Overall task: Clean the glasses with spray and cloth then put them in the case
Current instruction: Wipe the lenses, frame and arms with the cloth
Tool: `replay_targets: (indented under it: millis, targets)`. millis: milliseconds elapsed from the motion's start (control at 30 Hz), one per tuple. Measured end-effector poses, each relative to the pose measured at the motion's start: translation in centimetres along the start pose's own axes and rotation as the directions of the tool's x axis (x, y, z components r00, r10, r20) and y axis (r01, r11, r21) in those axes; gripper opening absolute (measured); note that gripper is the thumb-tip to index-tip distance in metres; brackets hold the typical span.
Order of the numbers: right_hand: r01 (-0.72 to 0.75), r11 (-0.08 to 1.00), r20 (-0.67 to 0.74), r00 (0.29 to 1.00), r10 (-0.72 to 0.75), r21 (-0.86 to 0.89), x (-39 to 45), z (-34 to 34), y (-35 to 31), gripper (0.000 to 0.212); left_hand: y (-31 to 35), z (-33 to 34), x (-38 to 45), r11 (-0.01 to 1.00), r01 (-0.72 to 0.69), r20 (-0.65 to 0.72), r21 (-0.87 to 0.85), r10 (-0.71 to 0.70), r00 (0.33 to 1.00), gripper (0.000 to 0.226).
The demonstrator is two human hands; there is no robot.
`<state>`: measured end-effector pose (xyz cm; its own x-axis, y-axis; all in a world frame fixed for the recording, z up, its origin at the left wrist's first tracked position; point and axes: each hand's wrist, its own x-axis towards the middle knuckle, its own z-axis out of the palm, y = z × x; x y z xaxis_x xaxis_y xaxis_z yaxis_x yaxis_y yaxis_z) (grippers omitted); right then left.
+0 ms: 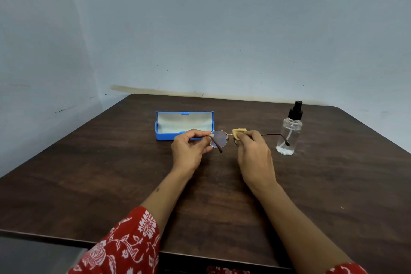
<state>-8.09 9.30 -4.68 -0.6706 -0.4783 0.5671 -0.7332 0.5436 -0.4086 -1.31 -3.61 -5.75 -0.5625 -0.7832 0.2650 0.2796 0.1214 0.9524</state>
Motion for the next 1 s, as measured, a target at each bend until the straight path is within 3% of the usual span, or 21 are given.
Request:
replay_targets:
  millis: [133, 267, 433, 600, 767, 933, 1000]
  targets:
    - [-0.097, 0.995, 0.002, 0.995, 0.097, -0.034, 0.03, -0.17, 0.43, 0.031, 0.24, 0.04, -0.16, 1.0, -0.005, -0.009, -0.017, 0.005, 1.0, 0.008]
    - [-0.027, 0.999, 0.055, 0.998, 0.029, -0.039, -0.05, -0.07, 0.1, 0.032, 0.39, 0.03, -0.25, 0.999, 0.006, -0.03, -0.04, -0.007, 1.0, 0.007]
    - [-0.118, 0.991, 0.039, 0.992, 0.121, -0.069, -0.09, -0.33, 0.41, 0.032, 0.59, 0.04, -0.33, 0.999, 0.018, -0.044, -0.047, -0.02, 0.999, 0.007]
    - [-0.026, 0.994, 0.125, 0.991, 0.039, -0.105, -0.04, -0.22, 0.08, 0.029, 0.6, -0.05, -0.26, 0.999, 0.02, -0.068, -0.033, -0.022, 0.997, 0.011]
    - [-0.111, 0.984, 0.072, 0.99, 0.122, -0.142, -0.07, -0.43, 0.43, 0.027, 0.8, 0.02, -0.33, 0.999, 0.028, -0.074, -0.039, -0.031, 0.997, 0.012]
    - [0.018, 0.991, 0.143, 0.99, 0.001, -0.134, -0.1, -0.24, 0.06, 0.027, 0.78, -0.06, -0.22, 0.999, 0.033, -0.091, -0.036, -0.036, 0.995, 0.01]
    - [-0.012, 0.991, 0.117, 0.993, 0.029, -0.136, -0.08, -0.26, 0.13, 0.026, 0.72, -0.1, -0.21, 0.999, 0.035, -0.095, -0.032, -0.038, 0.995, 0.009]
